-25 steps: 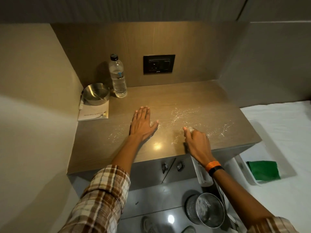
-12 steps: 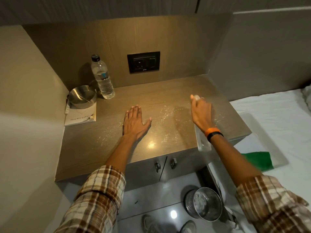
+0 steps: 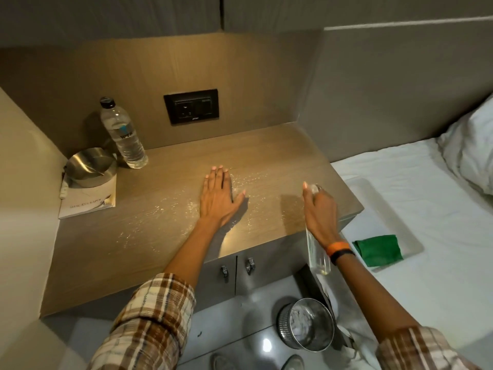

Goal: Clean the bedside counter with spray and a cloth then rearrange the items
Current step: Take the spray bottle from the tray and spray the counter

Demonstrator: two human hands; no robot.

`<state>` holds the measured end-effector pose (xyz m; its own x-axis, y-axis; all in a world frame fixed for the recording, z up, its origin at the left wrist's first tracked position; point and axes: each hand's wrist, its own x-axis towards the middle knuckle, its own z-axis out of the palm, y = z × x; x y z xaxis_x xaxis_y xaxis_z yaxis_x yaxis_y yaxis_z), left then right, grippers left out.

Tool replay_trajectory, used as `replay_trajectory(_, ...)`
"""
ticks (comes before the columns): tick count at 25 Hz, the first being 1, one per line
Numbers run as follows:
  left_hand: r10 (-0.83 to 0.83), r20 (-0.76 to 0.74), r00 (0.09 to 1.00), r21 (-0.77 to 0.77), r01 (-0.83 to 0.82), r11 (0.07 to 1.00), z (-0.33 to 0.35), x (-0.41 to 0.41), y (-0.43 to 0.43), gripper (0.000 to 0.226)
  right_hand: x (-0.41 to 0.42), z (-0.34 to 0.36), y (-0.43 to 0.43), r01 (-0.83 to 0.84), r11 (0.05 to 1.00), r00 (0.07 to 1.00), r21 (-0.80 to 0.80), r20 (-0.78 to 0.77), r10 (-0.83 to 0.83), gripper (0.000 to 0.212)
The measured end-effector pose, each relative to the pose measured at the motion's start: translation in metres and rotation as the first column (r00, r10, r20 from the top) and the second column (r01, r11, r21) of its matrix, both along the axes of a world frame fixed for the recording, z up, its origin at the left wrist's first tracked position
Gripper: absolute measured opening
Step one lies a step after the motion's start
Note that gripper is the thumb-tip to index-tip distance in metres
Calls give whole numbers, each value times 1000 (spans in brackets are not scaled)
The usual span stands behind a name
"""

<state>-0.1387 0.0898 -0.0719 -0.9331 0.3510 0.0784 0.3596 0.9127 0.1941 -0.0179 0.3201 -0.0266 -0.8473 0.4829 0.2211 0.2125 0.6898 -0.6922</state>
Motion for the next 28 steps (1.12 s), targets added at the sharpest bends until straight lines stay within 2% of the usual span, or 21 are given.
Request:
replay_trajectory(3,-98,42,994,46,96,994,3,7,62,88,-44,24,24,4,1000,999,22,-32,-3,51)
replay_trajectory(8,-121,90,989,-1,122,993,-1,9,137,88,-100,49,74,-51,993,996,110,83,42,55)
replay_trajectory(11,-75,94,993,7,75,997,1,8,161,88,-84,46,105,-72,993,991,92,123,60,56)
replay_trajectory(16,13,111,994,5,-14,1000,3,9,194,86,-17,15,144,-206,977,951,63,250,184,56)
replay_trajectory(18,24,107,994,18,-26,1000,4,12,215,84,-4,7,165,-170,985,966,26,205,161,51)
replay_trajectory(21,9,91,996,34,-12,999,4,13,249,81,-8,3,204,-83,995,995,-48,53,85,43)
replay_trajectory(24,-28,97,995,50,23,998,6,7,274,80,-24,-11,241,-72,973,995,-217,-80,56,41)
replay_trajectory(26,-45,88,995,25,43,999,7,1,285,77,-38,-34,266,-103,960,992,-259,-93,81,41)
replay_trajectory(28,-58,44,997,-63,61,996,6,-3,293,76,-53,-65,285,-127,949,992,-289,-20,126,39)
